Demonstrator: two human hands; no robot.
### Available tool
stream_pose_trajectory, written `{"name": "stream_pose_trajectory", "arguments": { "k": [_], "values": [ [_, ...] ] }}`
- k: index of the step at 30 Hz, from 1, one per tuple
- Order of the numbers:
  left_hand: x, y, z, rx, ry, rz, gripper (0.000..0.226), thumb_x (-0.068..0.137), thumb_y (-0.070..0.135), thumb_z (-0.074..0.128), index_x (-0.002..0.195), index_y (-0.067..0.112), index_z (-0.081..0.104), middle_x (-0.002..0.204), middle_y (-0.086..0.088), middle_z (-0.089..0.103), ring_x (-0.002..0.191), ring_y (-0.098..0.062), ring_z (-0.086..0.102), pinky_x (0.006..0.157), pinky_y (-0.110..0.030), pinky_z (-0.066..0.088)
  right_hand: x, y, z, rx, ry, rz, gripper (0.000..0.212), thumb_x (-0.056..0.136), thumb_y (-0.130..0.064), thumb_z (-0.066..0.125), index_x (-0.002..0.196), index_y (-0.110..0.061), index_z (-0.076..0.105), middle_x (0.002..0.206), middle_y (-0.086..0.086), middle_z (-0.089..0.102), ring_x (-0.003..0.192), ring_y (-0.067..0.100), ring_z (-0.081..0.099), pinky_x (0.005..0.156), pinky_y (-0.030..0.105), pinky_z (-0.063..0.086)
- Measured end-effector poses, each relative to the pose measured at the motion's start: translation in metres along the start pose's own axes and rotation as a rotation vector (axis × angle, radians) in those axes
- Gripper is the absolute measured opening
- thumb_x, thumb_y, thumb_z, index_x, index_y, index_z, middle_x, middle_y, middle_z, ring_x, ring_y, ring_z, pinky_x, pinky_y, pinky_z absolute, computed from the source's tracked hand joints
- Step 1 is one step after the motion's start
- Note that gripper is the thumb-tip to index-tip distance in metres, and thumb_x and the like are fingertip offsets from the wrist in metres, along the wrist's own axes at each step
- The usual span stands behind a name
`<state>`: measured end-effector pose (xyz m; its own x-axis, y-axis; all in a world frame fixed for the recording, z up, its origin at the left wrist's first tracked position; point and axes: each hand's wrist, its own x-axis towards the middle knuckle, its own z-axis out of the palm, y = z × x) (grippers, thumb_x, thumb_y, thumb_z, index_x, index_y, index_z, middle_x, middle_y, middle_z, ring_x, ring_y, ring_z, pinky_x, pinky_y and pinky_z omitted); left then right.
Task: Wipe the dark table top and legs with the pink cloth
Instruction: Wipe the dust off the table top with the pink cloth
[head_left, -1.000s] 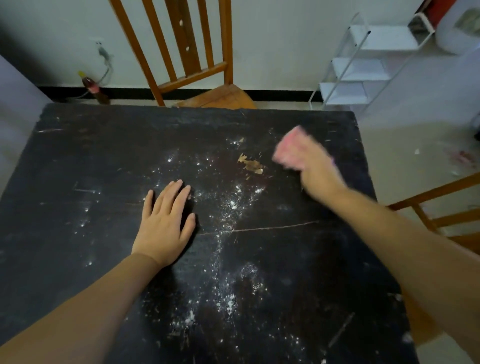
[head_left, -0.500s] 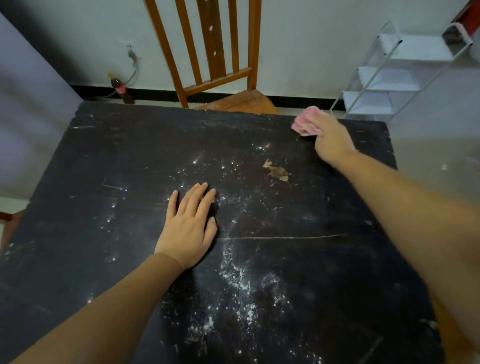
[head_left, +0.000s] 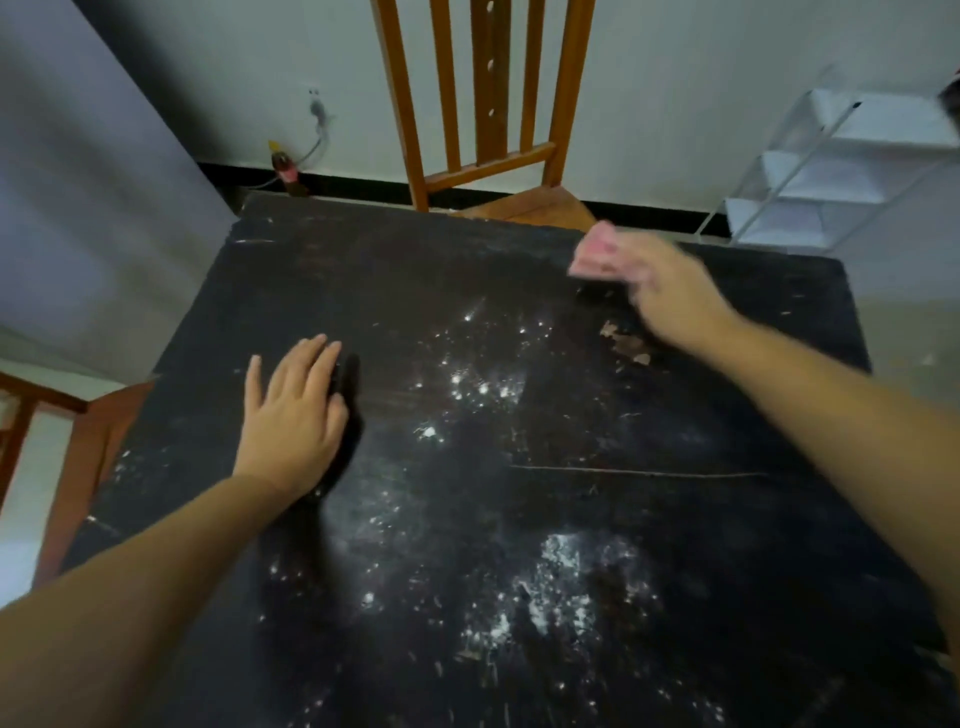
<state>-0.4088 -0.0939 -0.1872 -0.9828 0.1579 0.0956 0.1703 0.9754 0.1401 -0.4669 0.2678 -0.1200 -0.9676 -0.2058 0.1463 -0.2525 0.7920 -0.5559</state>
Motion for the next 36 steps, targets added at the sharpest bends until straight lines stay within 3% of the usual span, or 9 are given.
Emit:
{"name": "stream_pose_trajectory", "arguments": {
  "k": [4,8,11,16,20,22,26,30,36],
  "values": [
    [-0.008,-0.017,0.006,-0.023,-0.042,-0.082,0.060,0.087,0.036,0.020,0.138,0.011,0.036,0.148,-0.008,0.031,0.139,-0.022,0.021,0.114,-0.046,0.005,0.034,0.015,0.036,-0.326,-0.070,0.213,0.038,0.089,-0.001,0.041,0.120,-0.014,0.059,0.124,0.001,0.055,0.115,0.016,0.051,0.106,0.033,0.037],
    [-0.008,-0.017,0.006,-0.052,-0.027,-0.087,0.062,0.085,0.037,0.017,0.137,0.011,0.038,0.148,-0.007,0.031,0.139,-0.021,0.021,0.114,-0.046,0.005,-0.022,-0.077,0.116,-0.203,-0.452,0.088,0.009,0.079,-0.024,0.062,0.086,-0.028,0.062,0.091,-0.004,0.064,0.093,0.021,0.063,0.069,0.037,0.051],
    [-0.009,-0.017,0.006,-0.061,-0.040,-0.096,0.064,0.084,0.039,0.014,0.137,0.011,0.038,0.148,-0.007,0.030,0.139,-0.020,0.020,0.114,-0.046,0.005,-0.114,-0.117,0.104,0.157,-0.588,-0.243,0.077,0.074,0.016,0.041,0.132,-0.034,0.046,0.150,-0.015,0.029,0.142,0.002,0.013,0.119,0.028,0.013],
    [-0.009,-0.018,0.006,-0.060,-0.033,-0.080,0.064,0.085,0.039,0.014,0.137,0.012,0.037,0.149,-0.006,0.030,0.139,-0.020,0.019,0.115,-0.045,0.003,-0.008,-0.084,0.061,0.179,-0.172,-0.226,0.036,0.093,0.009,0.040,0.097,-0.008,0.072,0.124,-0.002,0.060,0.121,-0.010,0.040,0.108,0.012,0.024],
    [-0.009,-0.019,0.007,-0.068,-0.040,-0.092,0.063,0.084,0.039,0.015,0.138,0.013,0.036,0.150,-0.005,0.028,0.140,-0.018,0.017,0.115,-0.044,0.002,0.072,-0.011,0.056,-0.175,-0.039,0.199,0.053,0.088,0.010,0.043,0.131,-0.020,0.050,0.134,-0.003,0.048,0.127,0.010,0.040,0.111,0.029,0.028],
    [-0.008,-0.020,0.007,-0.081,-0.042,-0.085,0.062,0.085,0.038,0.016,0.138,0.013,0.036,0.150,-0.005,0.028,0.140,-0.019,0.017,0.115,-0.044,0.002,0.071,-0.023,0.079,-0.214,-0.074,0.065,0.051,0.089,0.007,0.044,0.128,-0.025,0.053,0.138,-0.001,0.047,0.130,0.013,0.040,0.113,0.039,0.030],
    [-0.008,-0.021,0.006,-0.118,-0.029,-0.079,0.062,0.085,0.036,0.015,0.136,0.011,0.038,0.147,-0.007,0.033,0.138,-0.021,0.022,0.114,-0.046,0.005,-0.001,-0.120,0.131,-0.056,-0.435,-0.169,0.032,0.086,-0.003,0.055,0.112,-0.019,0.064,0.123,0.007,0.060,0.127,0.026,0.048,0.096,0.042,0.042],
    [-0.008,-0.022,0.002,-0.235,-0.023,-0.095,0.065,0.083,0.037,0.013,0.137,0.012,0.036,0.146,-0.005,0.034,0.137,-0.017,0.023,0.115,-0.039,0.001,-0.093,-0.147,0.126,0.257,-0.696,-0.403,0.080,0.076,0.021,0.035,0.137,-0.030,0.045,0.152,-0.020,0.018,0.139,-0.011,-0.004,0.117,0.018,0.001],
    [-0.017,-0.058,-0.014,-0.309,0.004,-0.143,0.052,0.088,0.028,0.028,0.137,0.013,0.037,0.145,-0.003,0.036,0.136,-0.014,0.026,0.115,-0.039,0.002,0.072,-0.087,0.091,0.022,-0.136,-0.099,0.041,0.092,0.010,0.043,0.121,-0.013,0.061,0.136,0.001,0.051,0.131,0.003,0.039,0.115,0.027,0.024]
  ]
}}
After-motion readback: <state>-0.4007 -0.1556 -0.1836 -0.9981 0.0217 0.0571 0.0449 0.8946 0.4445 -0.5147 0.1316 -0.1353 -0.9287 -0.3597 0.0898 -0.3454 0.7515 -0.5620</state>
